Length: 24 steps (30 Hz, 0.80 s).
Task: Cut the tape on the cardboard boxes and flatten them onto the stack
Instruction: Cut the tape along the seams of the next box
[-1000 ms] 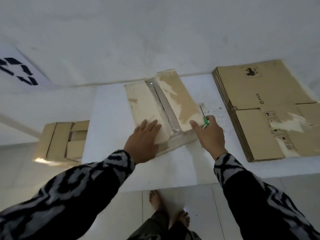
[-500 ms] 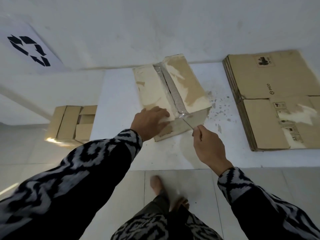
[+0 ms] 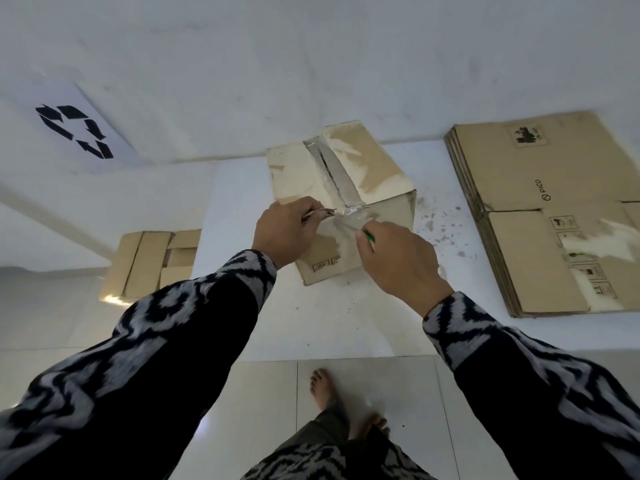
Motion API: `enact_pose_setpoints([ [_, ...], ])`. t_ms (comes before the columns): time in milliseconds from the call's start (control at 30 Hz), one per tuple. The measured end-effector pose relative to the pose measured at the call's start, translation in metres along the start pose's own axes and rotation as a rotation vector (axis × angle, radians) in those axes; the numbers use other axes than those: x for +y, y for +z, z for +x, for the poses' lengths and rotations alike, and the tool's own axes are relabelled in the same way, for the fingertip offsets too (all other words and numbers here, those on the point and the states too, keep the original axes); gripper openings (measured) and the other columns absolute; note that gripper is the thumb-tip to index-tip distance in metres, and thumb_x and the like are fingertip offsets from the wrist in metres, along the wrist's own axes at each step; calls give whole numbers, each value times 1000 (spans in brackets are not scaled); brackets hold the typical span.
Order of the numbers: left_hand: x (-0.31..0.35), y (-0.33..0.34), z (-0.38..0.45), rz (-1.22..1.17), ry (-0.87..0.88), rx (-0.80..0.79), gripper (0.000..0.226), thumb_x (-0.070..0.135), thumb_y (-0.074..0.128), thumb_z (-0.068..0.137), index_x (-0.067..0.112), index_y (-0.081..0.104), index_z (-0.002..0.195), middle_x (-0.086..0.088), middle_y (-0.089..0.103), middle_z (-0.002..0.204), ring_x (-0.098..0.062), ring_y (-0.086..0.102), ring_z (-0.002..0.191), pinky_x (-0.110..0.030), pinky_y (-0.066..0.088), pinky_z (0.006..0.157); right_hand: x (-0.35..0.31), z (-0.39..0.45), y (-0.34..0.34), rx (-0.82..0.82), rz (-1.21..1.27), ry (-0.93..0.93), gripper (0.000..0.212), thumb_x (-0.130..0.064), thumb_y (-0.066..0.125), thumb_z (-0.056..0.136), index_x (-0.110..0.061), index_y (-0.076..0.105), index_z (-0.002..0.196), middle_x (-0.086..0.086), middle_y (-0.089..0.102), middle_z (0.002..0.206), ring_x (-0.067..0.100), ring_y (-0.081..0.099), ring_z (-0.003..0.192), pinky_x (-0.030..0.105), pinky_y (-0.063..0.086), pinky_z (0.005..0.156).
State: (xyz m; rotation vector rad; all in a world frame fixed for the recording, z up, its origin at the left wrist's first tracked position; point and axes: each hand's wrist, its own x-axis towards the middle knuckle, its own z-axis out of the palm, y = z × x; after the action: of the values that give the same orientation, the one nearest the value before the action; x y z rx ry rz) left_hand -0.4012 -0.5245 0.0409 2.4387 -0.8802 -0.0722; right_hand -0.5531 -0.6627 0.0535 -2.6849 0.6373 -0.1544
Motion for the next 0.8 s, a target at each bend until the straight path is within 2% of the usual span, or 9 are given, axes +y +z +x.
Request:
enact_pose_setpoints([
  [167, 2, -4, 6, -99, 64, 93, 21, 38, 59, 93, 23, 73, 99, 11, 75, 101, -18, 68, 92, -46, 50, 92, -6, 14, -8, 21, -19, -28, 28, -37, 32, 104, -24, 46, 83, -8, 45, 74, 18, 48, 67, 29, 29, 51],
  [300, 2, -6, 10, -167, 87, 148, 19, 32, 62, 94, 19, 75, 100, 10, 74, 102, -13, 64, 94, -45, 49, 92, -8, 21, -14, 34, -35, -40, 28, -36, 32, 105, -23, 47, 85, -12, 37, 70, 16, 45, 66, 27, 23, 48],
  [433, 3, -6, 13, -199, 106, 162, 18, 25, 63, 96, 12, 73, 104, 18, 67, 96, 22, 45, 85, -52, 42, 100, -12, 28, -20, 50, -37, -39, 28, -35, 33, 104, -23, 48, 85, -10, 43, 74, 16, 48, 67, 27, 24, 48],
  [500, 2, -6, 15, -216, 103, 168, 18, 24, 62, 96, 13, 73, 104, 22, 61, 94, 33, 39, 88, -55, 39, 103, -15, 32, -22, 56, -58, -53, 28, -35, 32, 105, -23, 47, 84, -10, 47, 79, 17, 48, 68, 28, 25, 49],
  [667, 0, -8, 21, -227, 119, 196, 17, 25, 62, 96, 15, 72, 106, 13, 70, 99, 35, 37, 90, -57, 40, 102, -21, 39, -28, 54, -132, -77, 29, -35, 30, 105, -22, 50, 90, -5, 51, 85, 18, 49, 68, 29, 28, 52],
  [800, -3, -10, 24, -229, 129, 193, 16, 22, 61, 97, 14, 72, 104, 19, 63, 95, 29, 41, 90, -56, 37, 104, -31, 45, -31, 56, -191, -82, 29, -34, 27, 105, -22, 50, 92, -3, 51, 86, 19, 49, 68, 29, 30, 54],
])
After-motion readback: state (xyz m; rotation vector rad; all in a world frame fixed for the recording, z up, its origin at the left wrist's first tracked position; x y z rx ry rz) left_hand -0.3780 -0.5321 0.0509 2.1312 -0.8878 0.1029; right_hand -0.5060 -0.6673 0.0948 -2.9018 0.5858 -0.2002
